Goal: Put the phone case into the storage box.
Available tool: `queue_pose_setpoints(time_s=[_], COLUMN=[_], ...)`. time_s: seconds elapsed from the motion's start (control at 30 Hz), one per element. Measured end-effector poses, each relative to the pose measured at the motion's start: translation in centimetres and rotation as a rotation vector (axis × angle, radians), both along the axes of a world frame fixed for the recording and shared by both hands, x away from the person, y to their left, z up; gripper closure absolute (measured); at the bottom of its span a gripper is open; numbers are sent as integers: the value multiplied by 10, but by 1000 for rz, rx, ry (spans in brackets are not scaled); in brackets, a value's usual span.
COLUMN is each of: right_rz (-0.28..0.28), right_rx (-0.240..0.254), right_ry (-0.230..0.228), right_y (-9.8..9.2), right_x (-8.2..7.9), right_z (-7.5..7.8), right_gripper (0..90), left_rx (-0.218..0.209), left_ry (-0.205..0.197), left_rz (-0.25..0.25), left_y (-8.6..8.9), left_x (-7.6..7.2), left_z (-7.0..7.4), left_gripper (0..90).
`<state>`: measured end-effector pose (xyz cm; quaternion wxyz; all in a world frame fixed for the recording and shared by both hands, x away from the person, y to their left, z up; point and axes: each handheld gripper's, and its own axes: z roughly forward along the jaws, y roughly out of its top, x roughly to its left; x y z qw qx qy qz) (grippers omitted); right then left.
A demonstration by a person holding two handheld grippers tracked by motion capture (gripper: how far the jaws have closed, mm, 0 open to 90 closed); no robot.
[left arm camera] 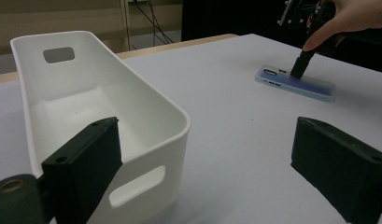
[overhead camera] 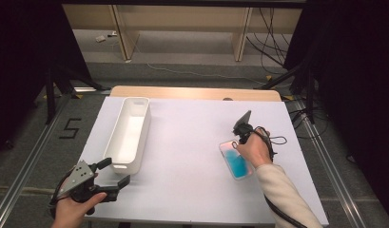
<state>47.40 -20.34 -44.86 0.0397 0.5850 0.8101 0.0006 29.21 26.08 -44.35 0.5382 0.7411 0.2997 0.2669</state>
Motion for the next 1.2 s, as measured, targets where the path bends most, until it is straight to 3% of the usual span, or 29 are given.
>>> queue_pose_setpoints(time_s=[0.23, 0.47, 0.5, 0.7, 0.8, 0.9, 0.97, 1.0, 1.03, 1.07, 1.2], right_rz=[24, 11, 8, 3, 5, 0, -11, -14, -14, -13, -32], right_rx=[-15, -2, 1, 5, 13, 23, 39, 57, 57, 38, 62], right_ry=[-2, -7, -18, -38, -65, -92, -101, -125, -125, -156, -206], right_y=[0, 1, 1, 0, 0, 0, 1, 0, 0, 1, 1], right_x=[0, -2, -2, -4, -5, -7, -9, -11, -11, -13, -18], right_z=[0, 1, 0, 5, 9, 13, 17, 20, 20, 20, 24], right_gripper=[887, 889, 889, 890, 890, 890, 890, 890, 890, 890, 890], left_rx=[-1, 4, -12, -13, -16, 24, 17, -13, -18, -12, -13], left_ry=[0, -2, 20, 21, 24, -25, -19, 10, 13, 11, 11], left_rz=[0, -1, 18, 17, 18, -13, -11, 3, 3, 4, 5], left_y=[0, 0, -1, -1, -2, 1, 1, -1, -2, -1, -2], left_x=[0, 0, -2, -2, -2, 2, 1, -1, -1, -1, -1], left_z=[0, 0, 0, 0, 0, 1, 1, 0, 0, 0, 0], left_gripper=[78, 78, 78, 78, 79, 80, 81, 81, 81, 81, 82])
